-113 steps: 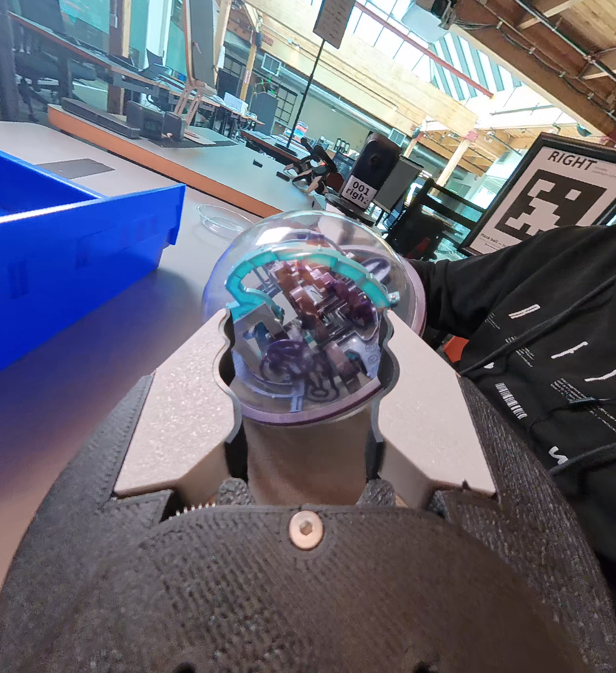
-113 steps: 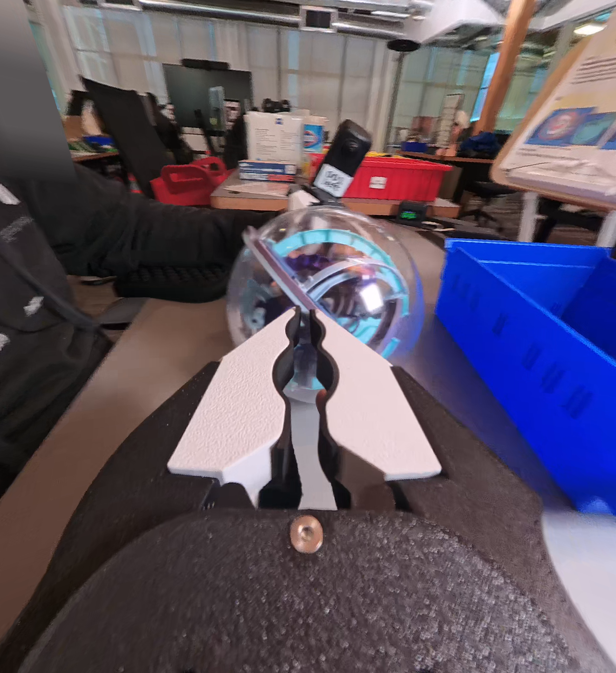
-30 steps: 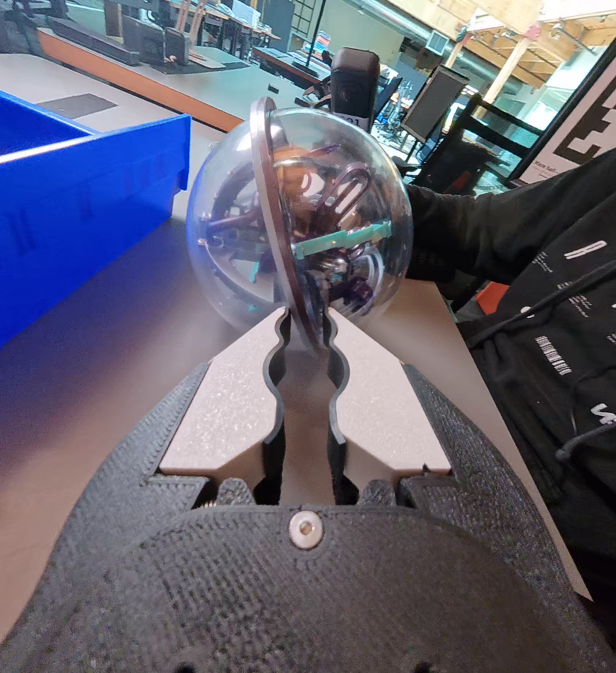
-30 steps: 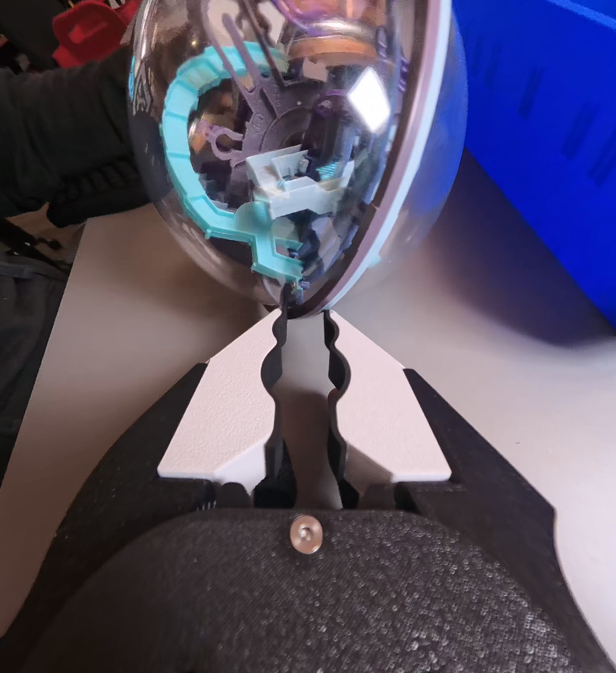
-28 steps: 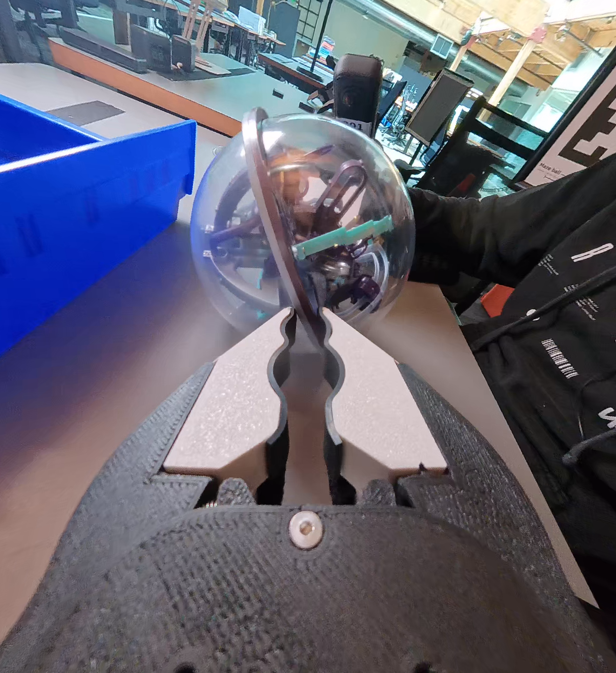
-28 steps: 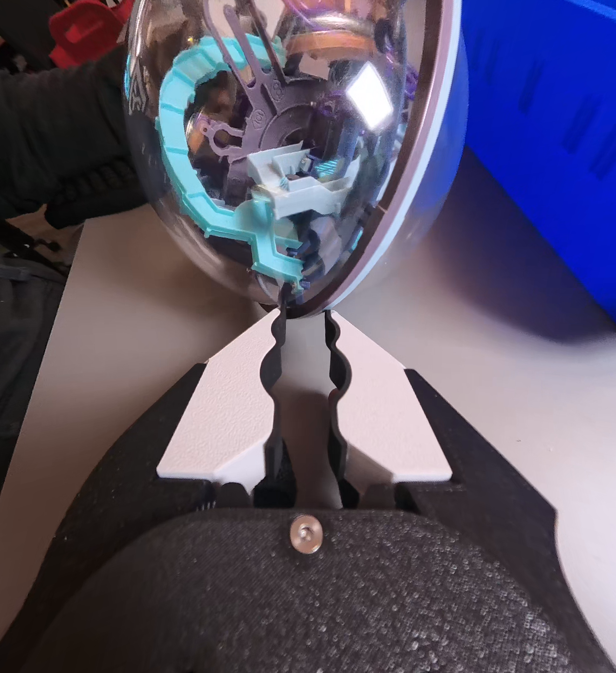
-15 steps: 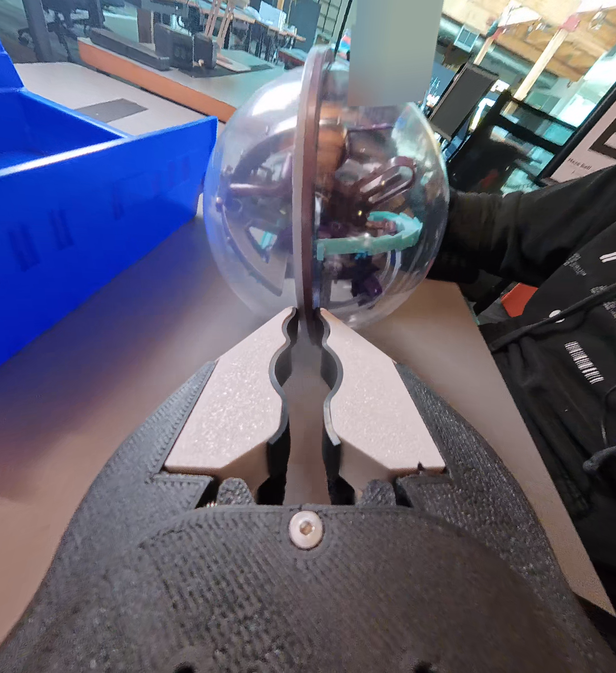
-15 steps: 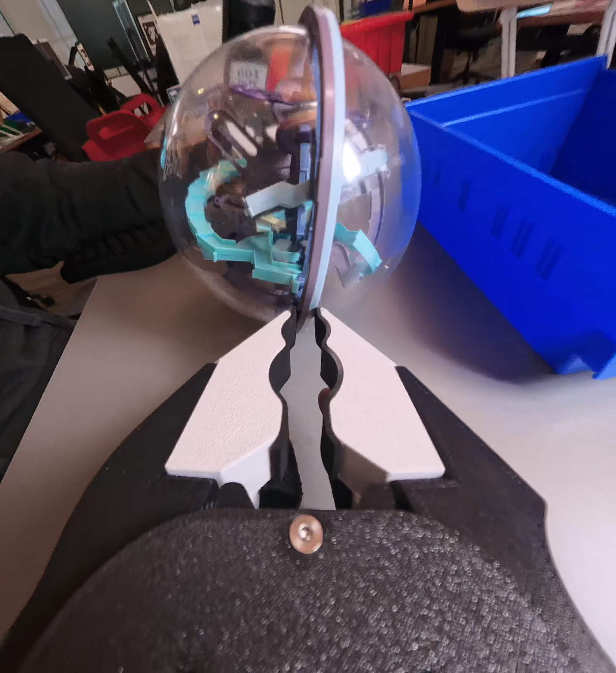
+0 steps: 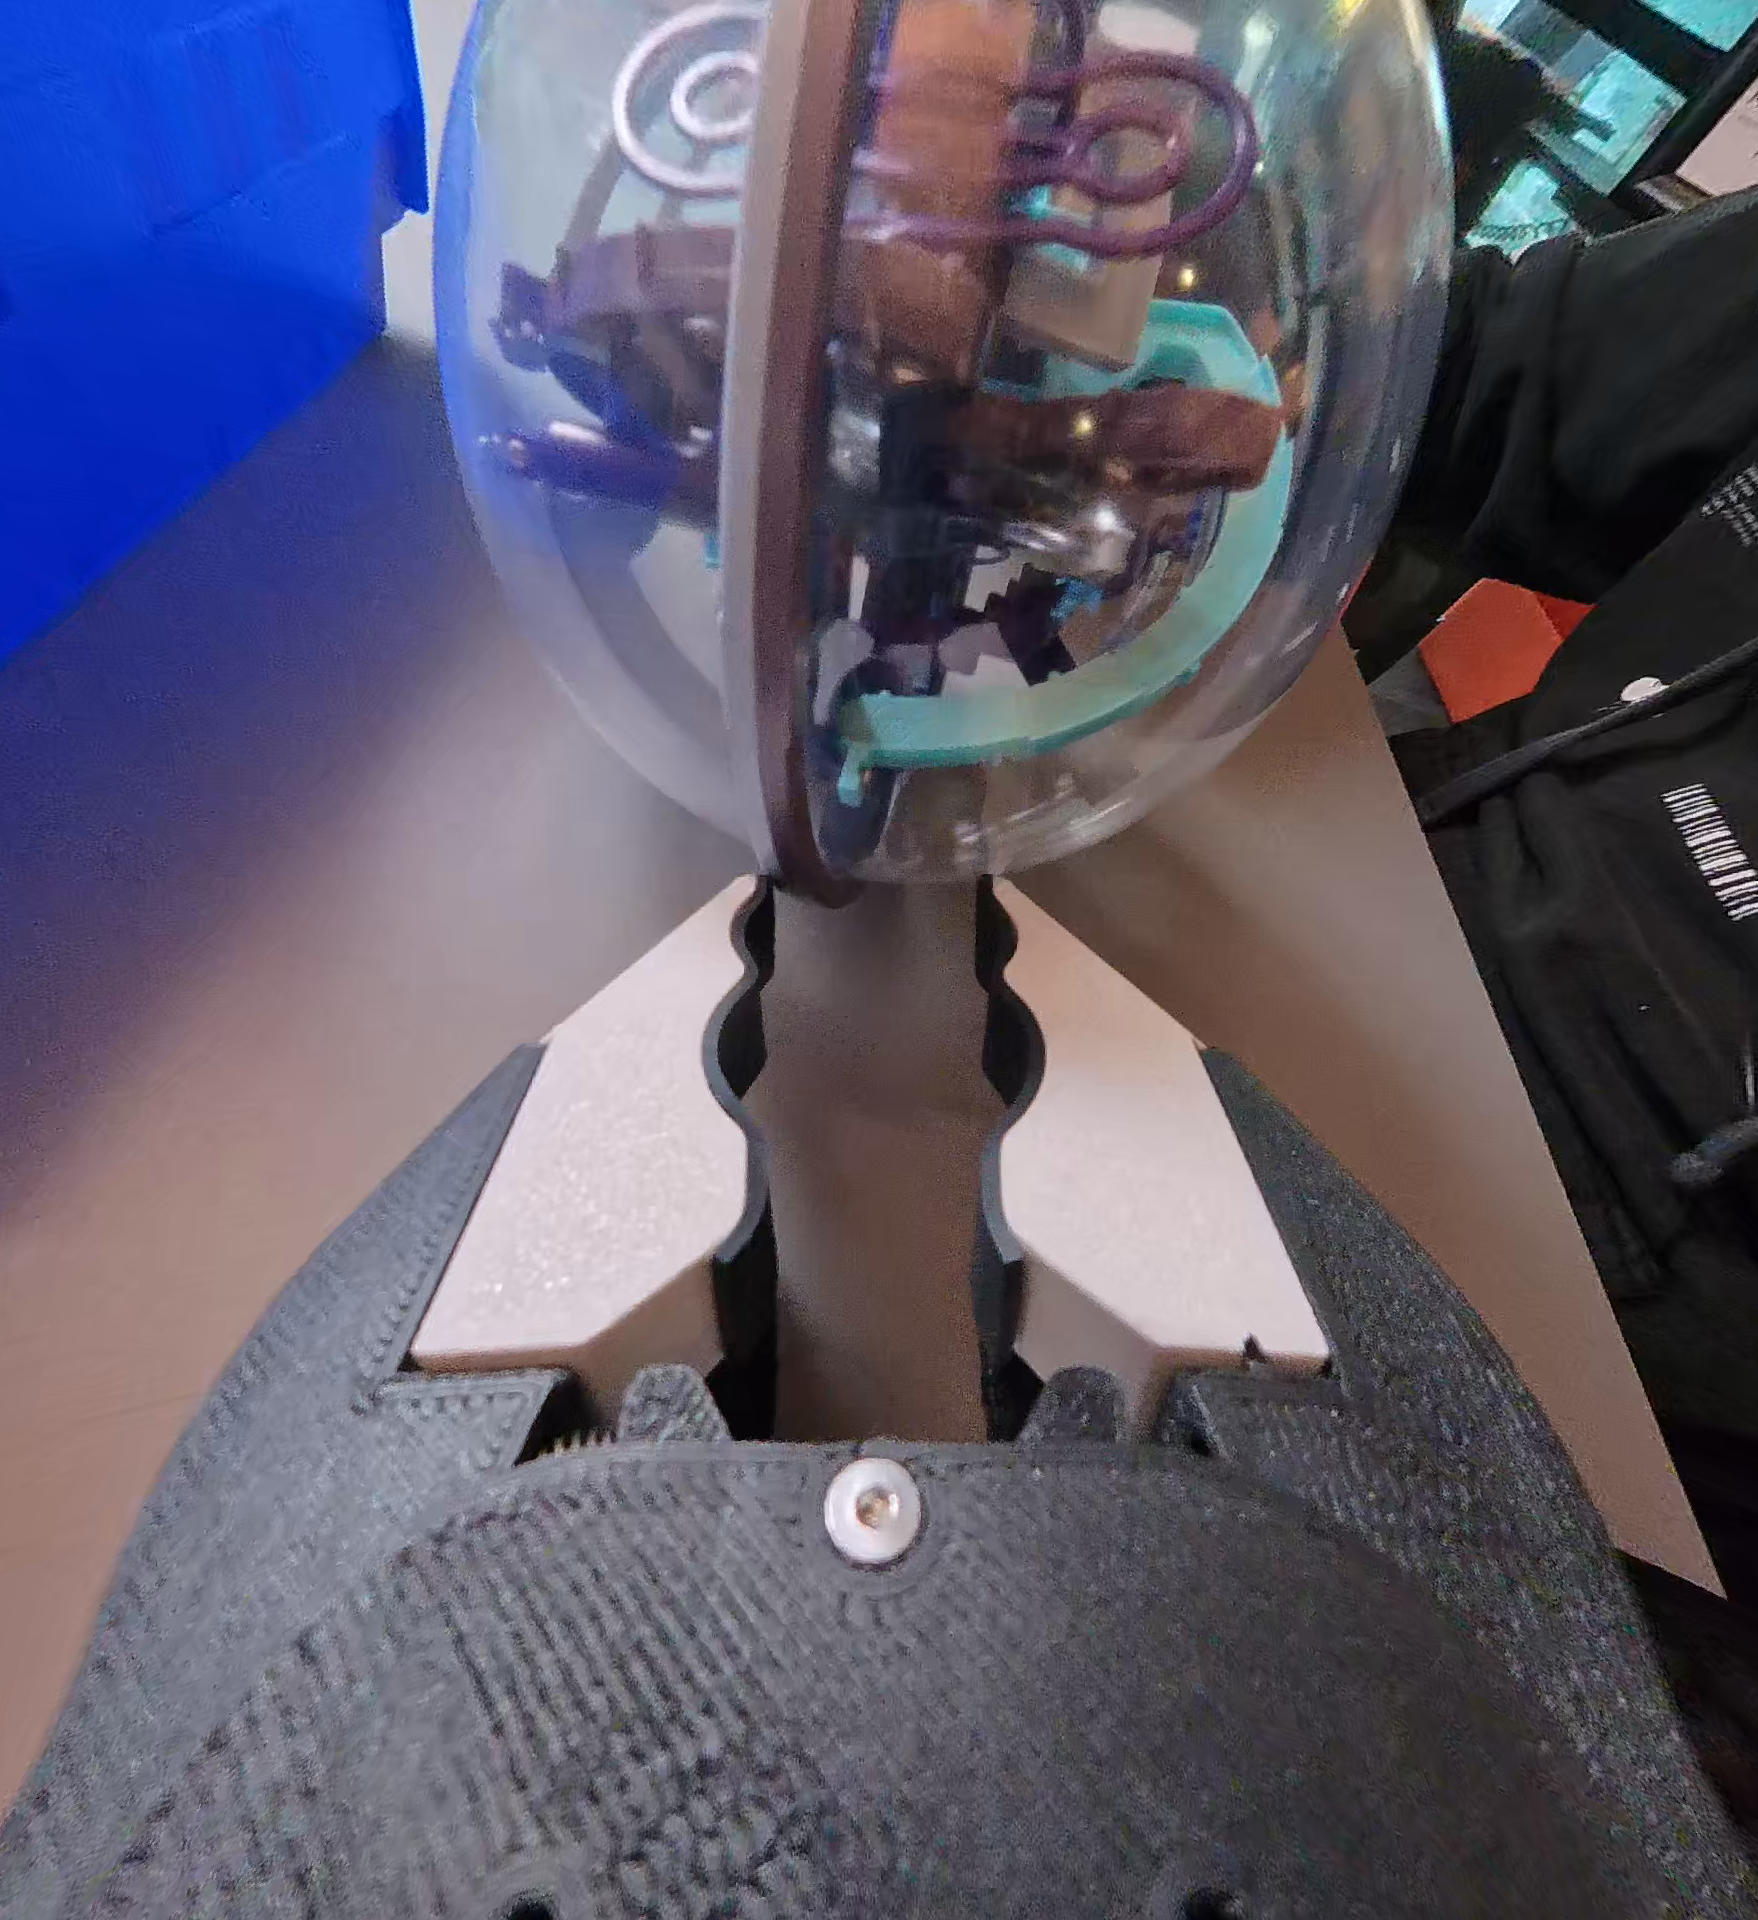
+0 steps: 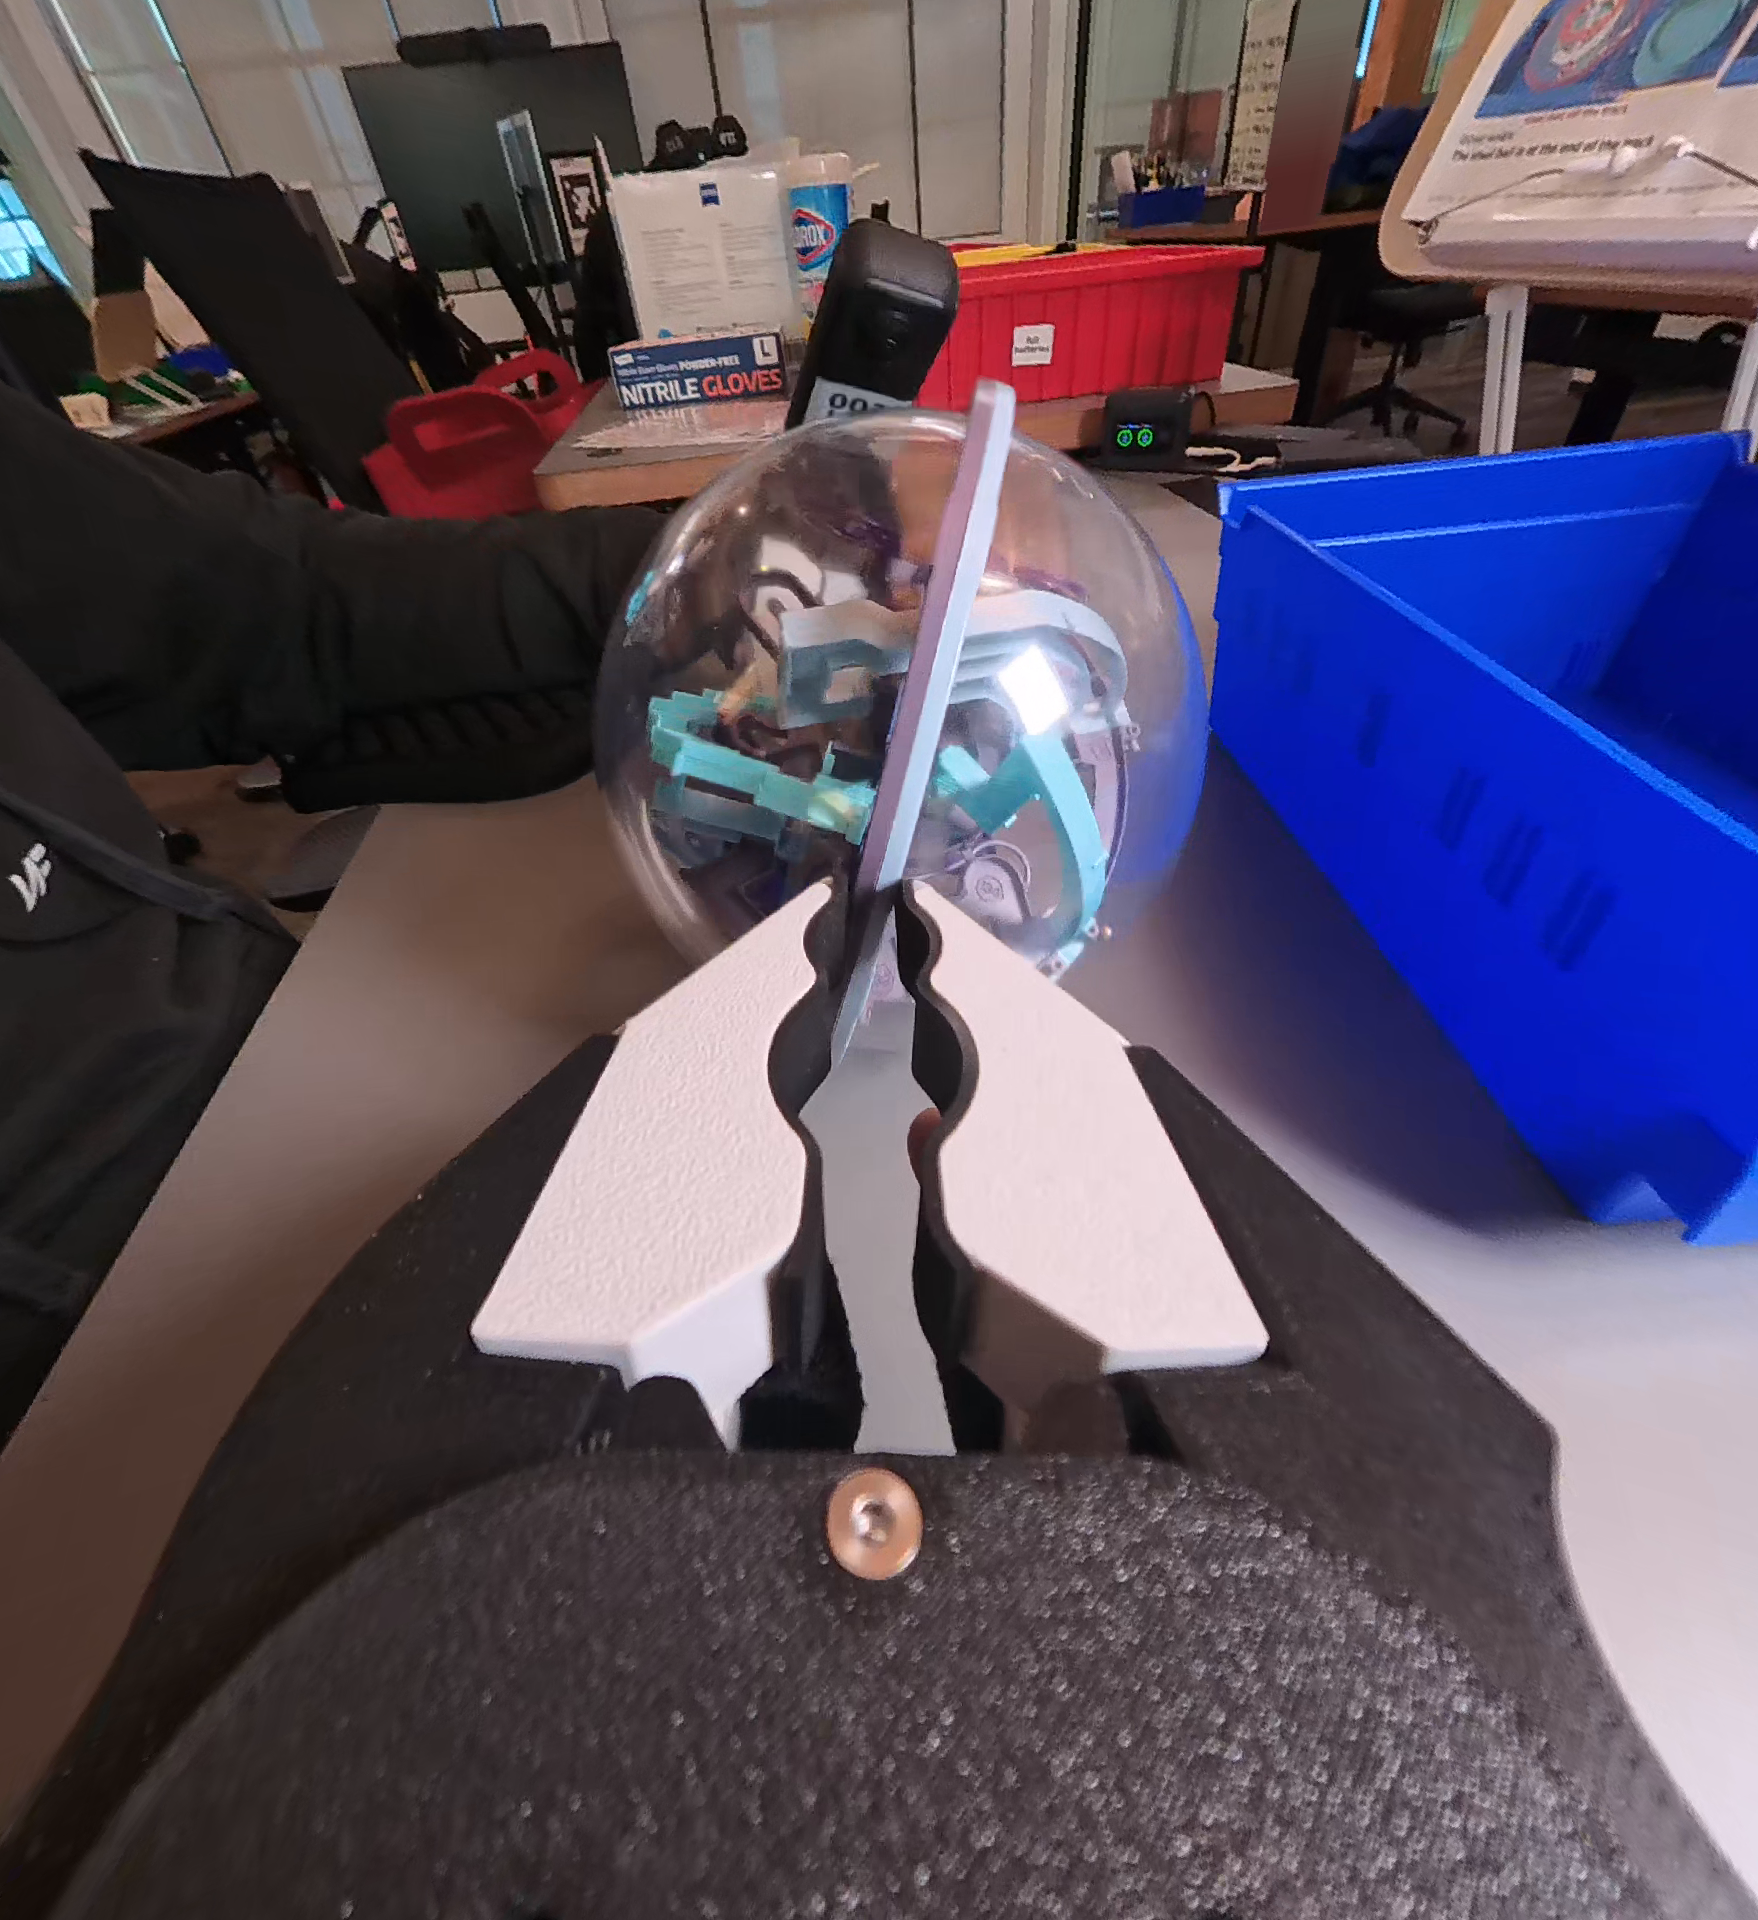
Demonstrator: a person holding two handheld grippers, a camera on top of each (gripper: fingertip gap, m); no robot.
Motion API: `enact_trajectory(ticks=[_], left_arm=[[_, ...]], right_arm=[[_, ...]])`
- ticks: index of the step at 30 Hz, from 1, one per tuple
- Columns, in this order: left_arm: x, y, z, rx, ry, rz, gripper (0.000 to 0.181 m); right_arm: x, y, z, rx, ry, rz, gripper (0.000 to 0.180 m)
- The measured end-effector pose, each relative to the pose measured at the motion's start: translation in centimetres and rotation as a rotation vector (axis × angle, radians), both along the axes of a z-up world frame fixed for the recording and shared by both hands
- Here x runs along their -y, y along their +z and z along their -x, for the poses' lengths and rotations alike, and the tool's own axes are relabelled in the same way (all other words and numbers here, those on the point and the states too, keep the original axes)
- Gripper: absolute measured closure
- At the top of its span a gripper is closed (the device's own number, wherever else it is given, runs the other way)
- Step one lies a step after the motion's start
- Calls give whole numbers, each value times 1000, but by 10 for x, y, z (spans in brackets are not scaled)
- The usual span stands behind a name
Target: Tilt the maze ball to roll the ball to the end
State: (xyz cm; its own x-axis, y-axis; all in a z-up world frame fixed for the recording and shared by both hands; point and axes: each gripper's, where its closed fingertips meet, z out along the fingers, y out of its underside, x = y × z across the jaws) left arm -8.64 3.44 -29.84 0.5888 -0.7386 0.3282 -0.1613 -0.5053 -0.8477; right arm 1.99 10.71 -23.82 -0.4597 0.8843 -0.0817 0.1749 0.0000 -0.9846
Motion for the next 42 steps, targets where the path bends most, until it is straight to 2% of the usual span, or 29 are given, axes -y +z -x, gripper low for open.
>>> enact_trajectory(ticks=[4, 10, 18, 20, 21, 22, 32, 36, 38, 40, 42], left_arm=[[3, 23, 7, 59, 5, -84, 131], [3, 63, 8, 196, 16, -248, 130], [10, 60, 0, 174, -37, -243, 141], [11, 61, 2, 174, -40, -238, 156], [10, 61, 4, 171, -30, -243, 171], [11, 62, 3, 172, -38, -254, 173], [11, 63, 1, 129, -26, -275, 173], [13, 63, 2, 147, -40, -264, 172], [19, 64, -1, 184, -80, -242, 165], [22, 63, -4, 203, -104, -222, 158], [22, 63, -3, 198, -99, -230, 160]], right_arm=[[5, 5, -4, -9, 29, 2, 173], [14, 10, -9, -20, 90, 26, 173], [12, 11, -8, -31, 72, 41, 172], [7, 10, -6, -33, 43, 31, 172], [6, 9, -6, -34, 36, 27, 172], [6, 9, -6, -33, 37, 26, 172], [-1, 16, -13, -39, 25, 14, 150], [3, 1, -18, 43, 75, 10, 153], [13, -8, -20, 95, 122, 7, 155], [17, -16, -18, 131, 133, -20, 161], [18, -20, -19, 146, 140, -28, 170]])
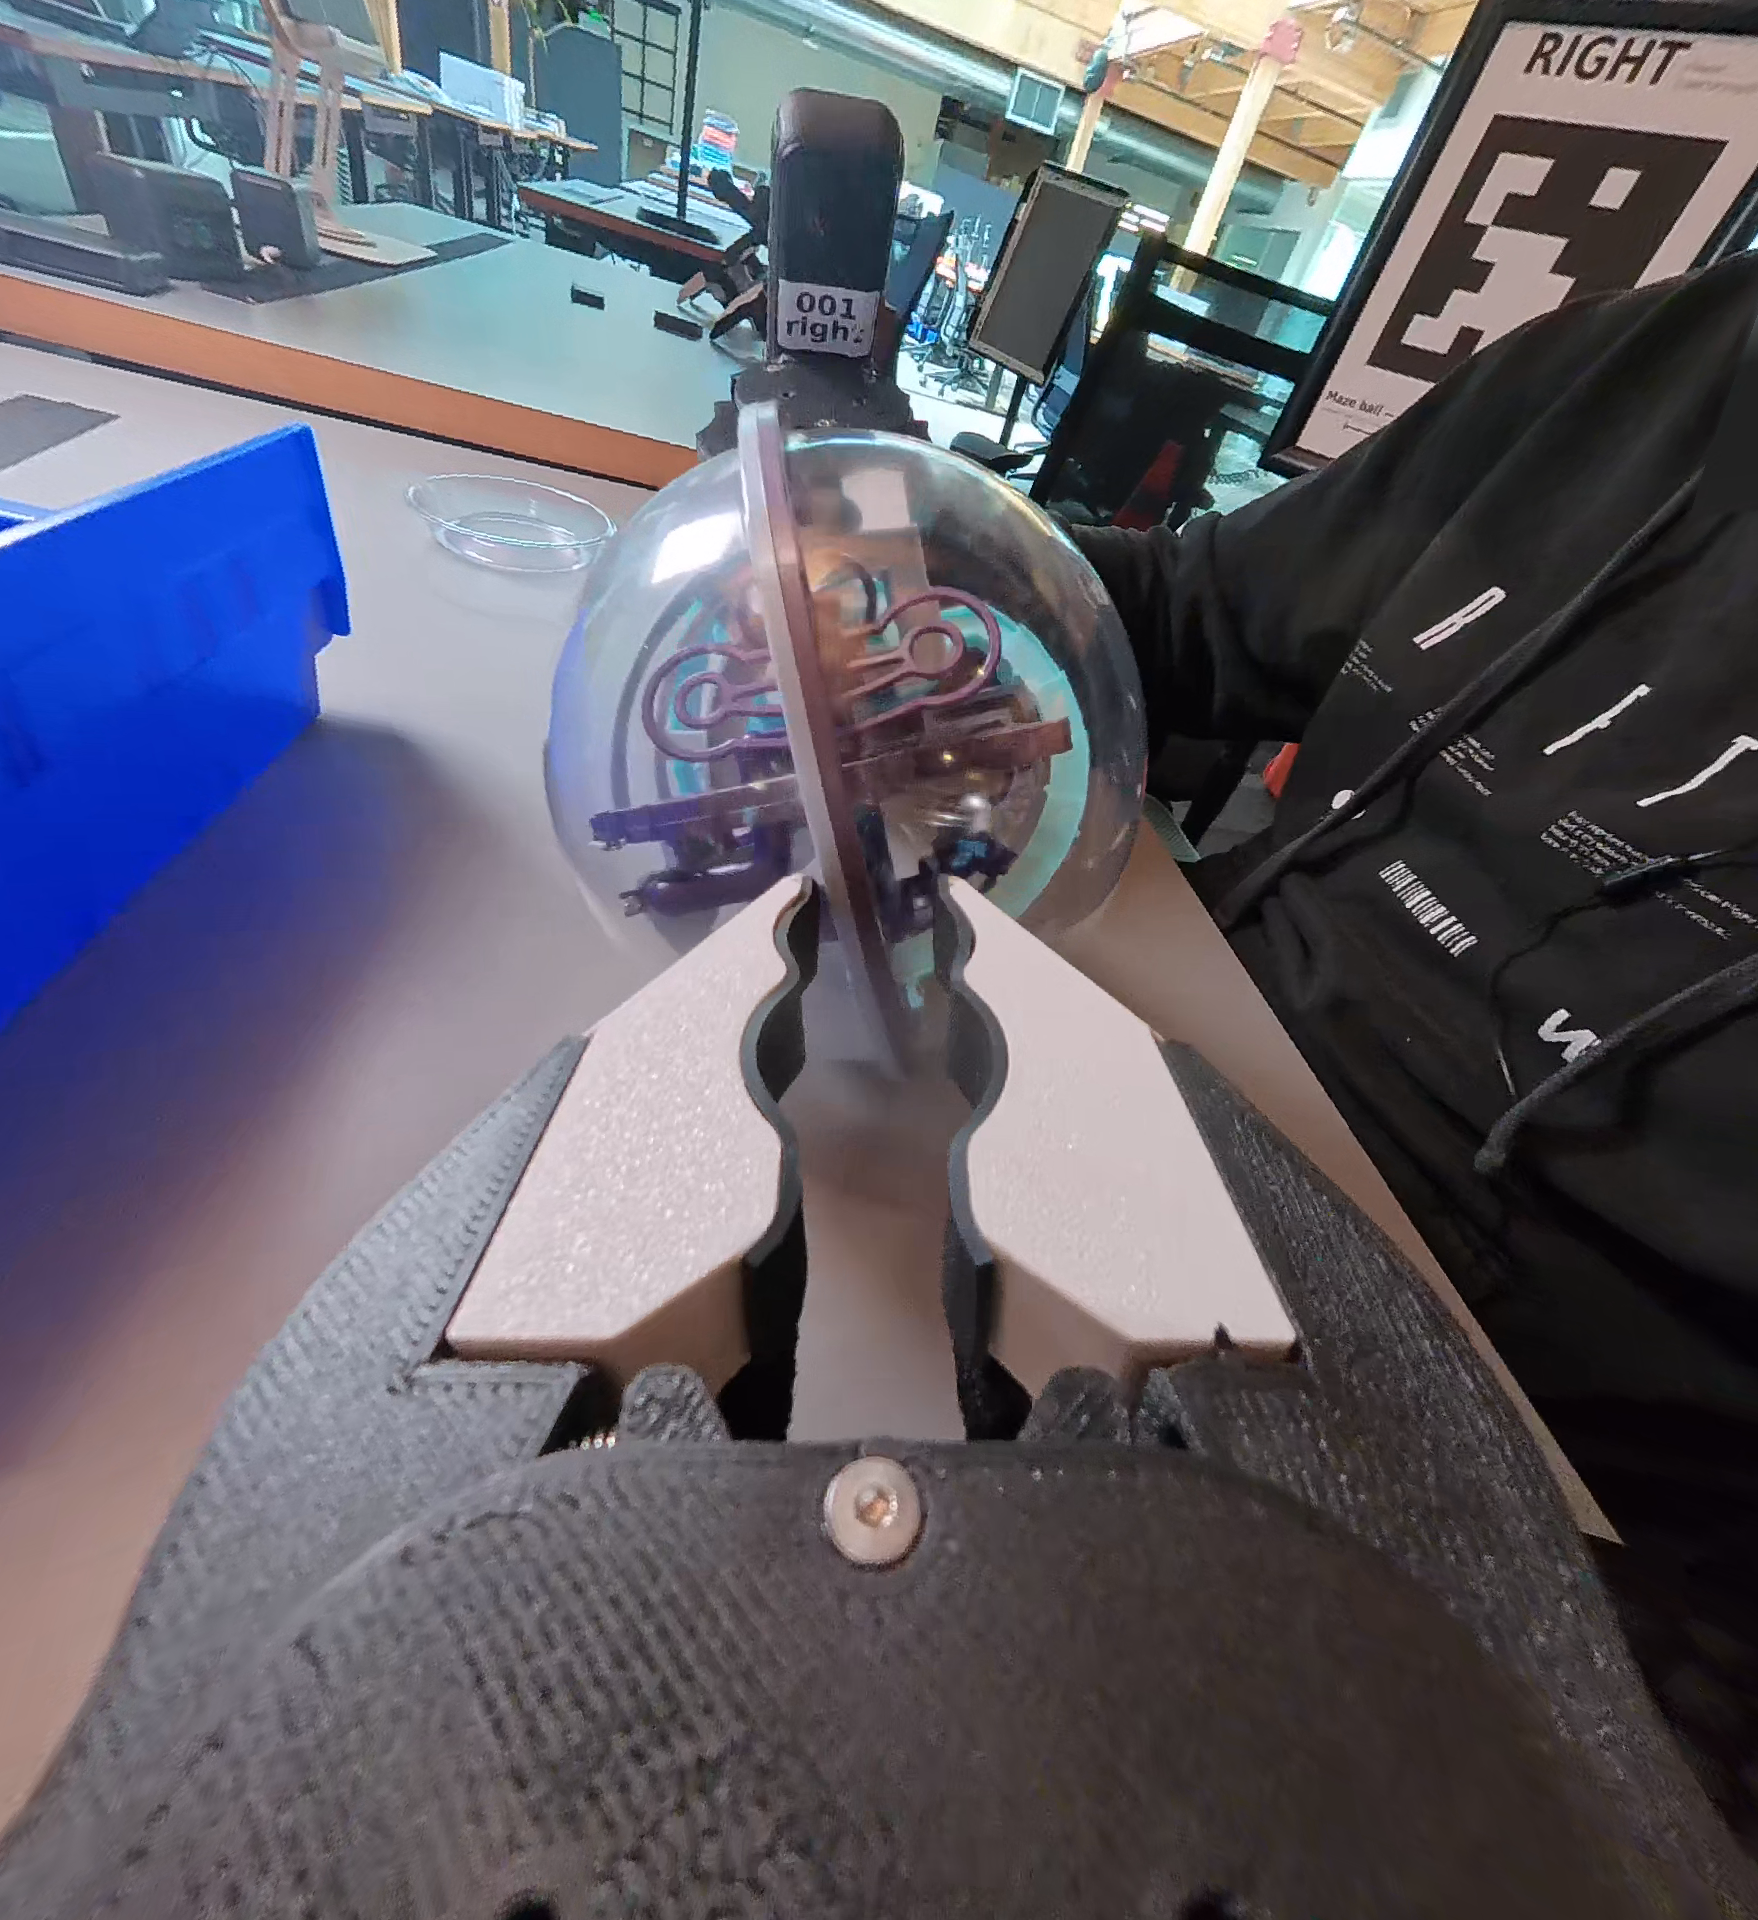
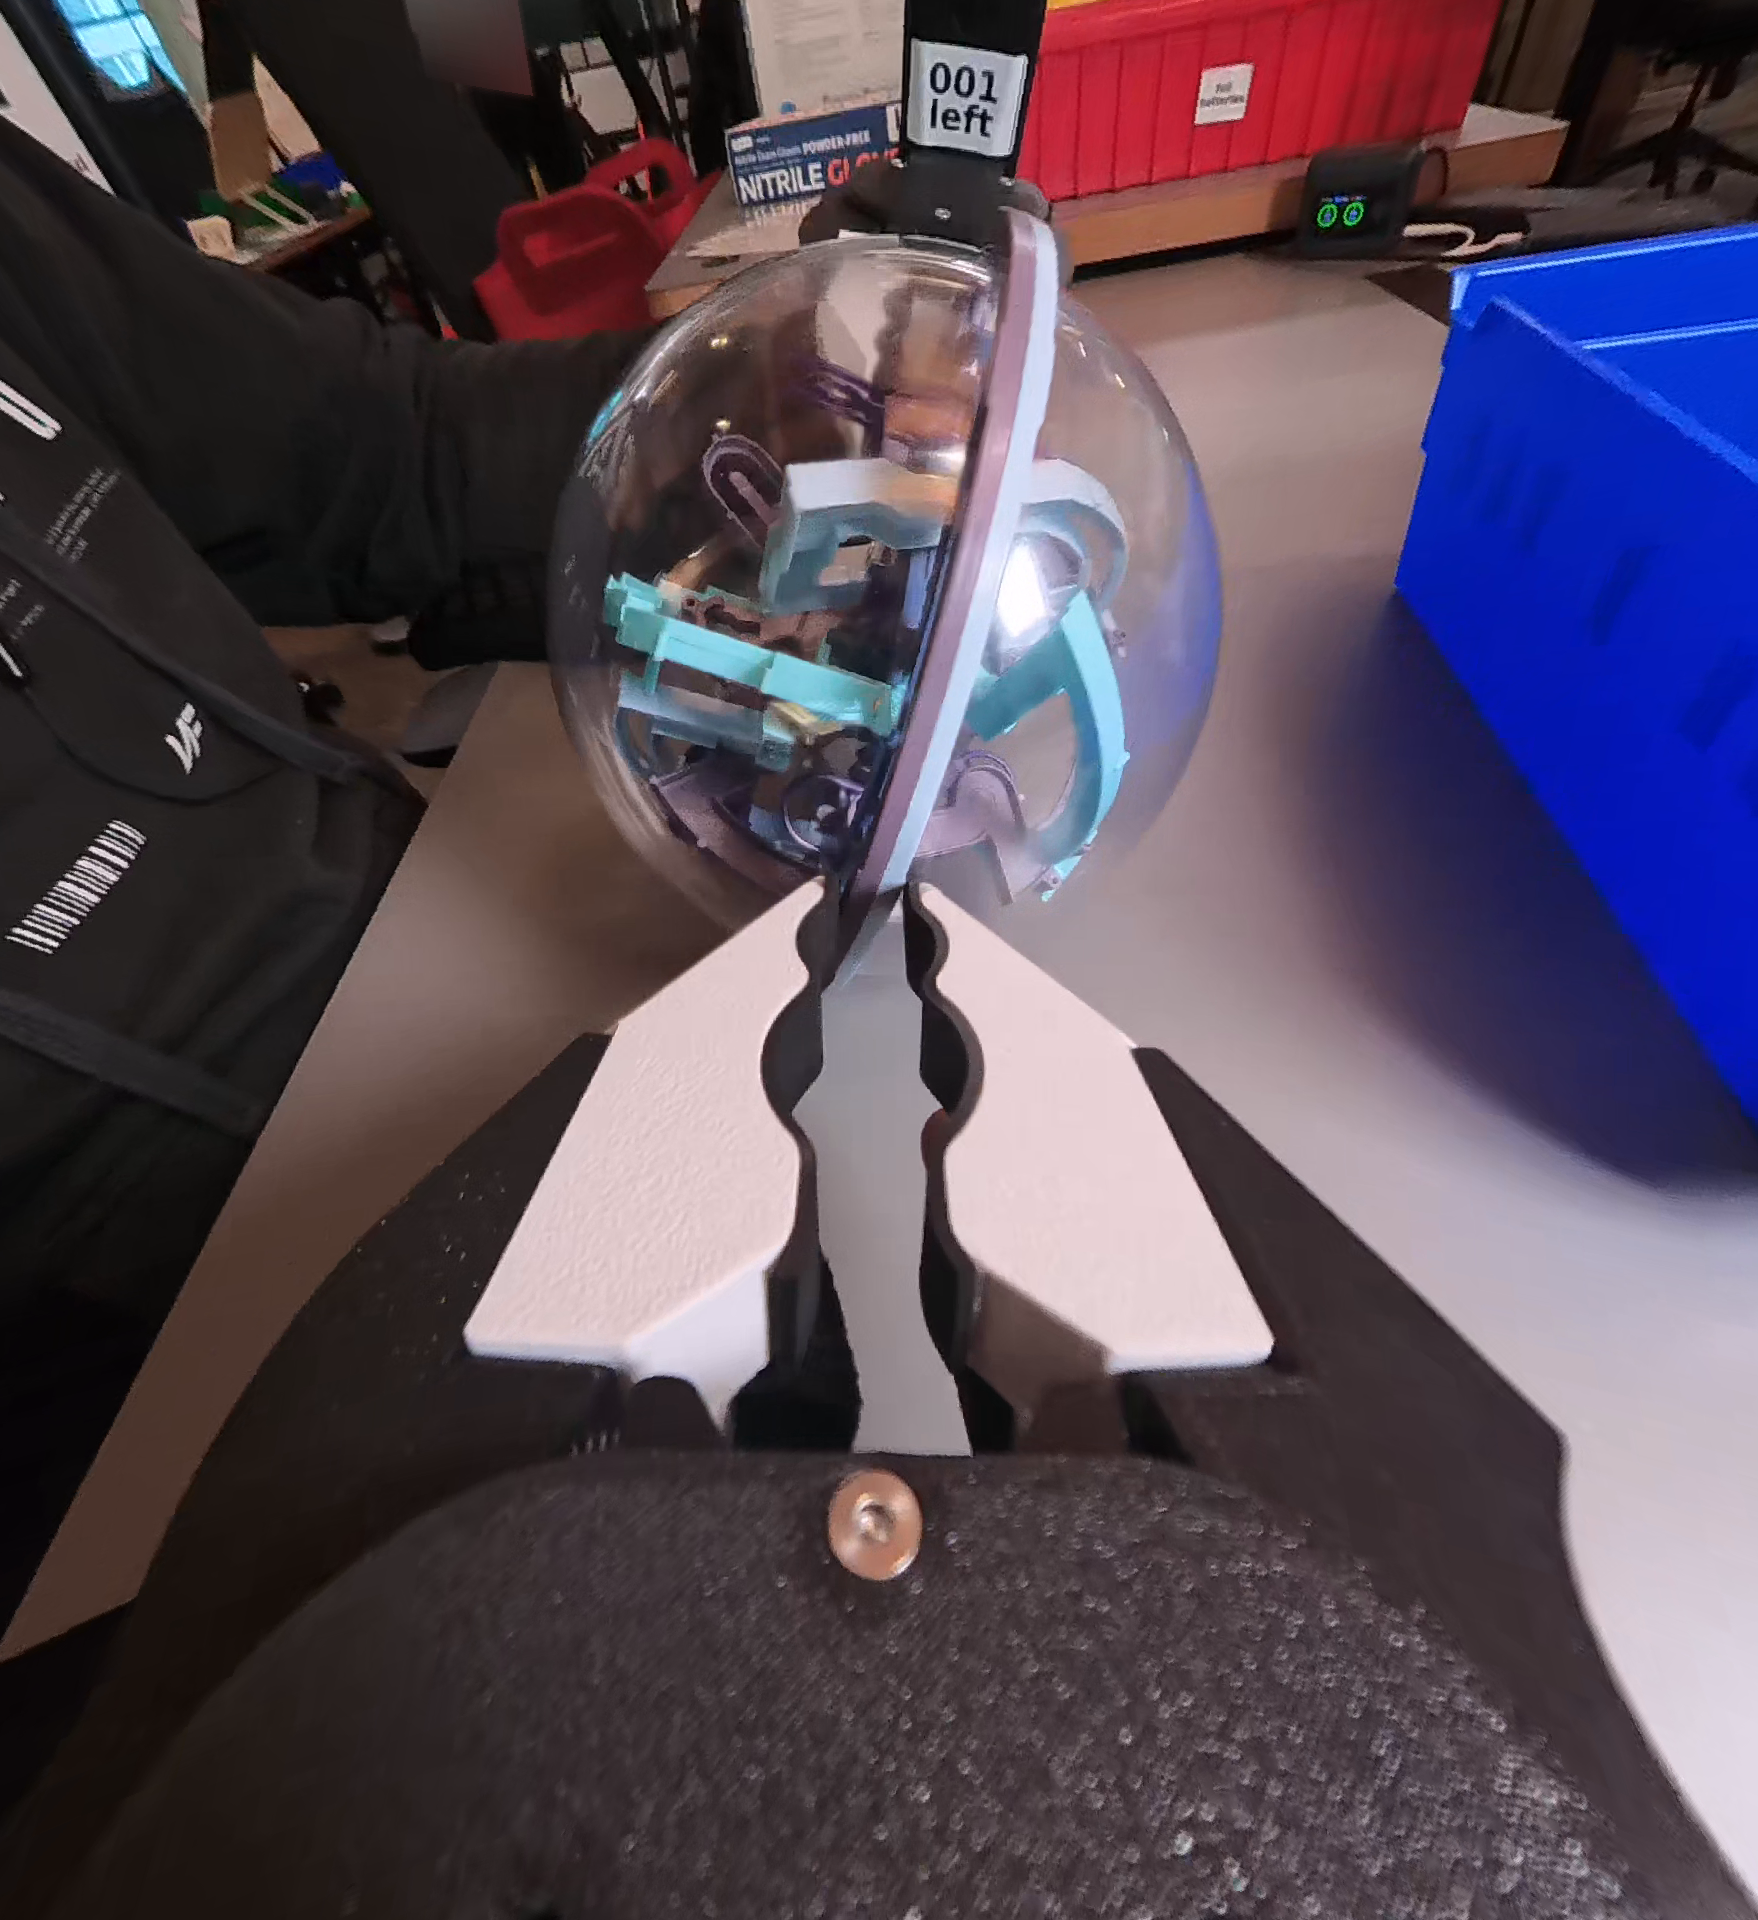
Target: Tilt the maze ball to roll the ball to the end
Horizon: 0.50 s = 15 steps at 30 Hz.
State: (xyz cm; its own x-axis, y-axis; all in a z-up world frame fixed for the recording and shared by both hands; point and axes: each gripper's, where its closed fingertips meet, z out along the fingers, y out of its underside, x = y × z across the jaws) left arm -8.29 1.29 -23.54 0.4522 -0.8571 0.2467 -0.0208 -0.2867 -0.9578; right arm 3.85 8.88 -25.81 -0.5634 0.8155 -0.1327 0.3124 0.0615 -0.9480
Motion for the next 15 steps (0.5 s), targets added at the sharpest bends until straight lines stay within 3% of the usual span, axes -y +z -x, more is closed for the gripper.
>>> enact_trajectory(ticks=[3, 15], left_arm=[[4, 3, -2, 10, -26, -17, 173], [-1, 8, -1, -27, 26, -91, 174]], right_arm=[[5, 0, -1, 3, 20, 0, 170], [-3, 11, 2, -74, -26, -36, 173]])
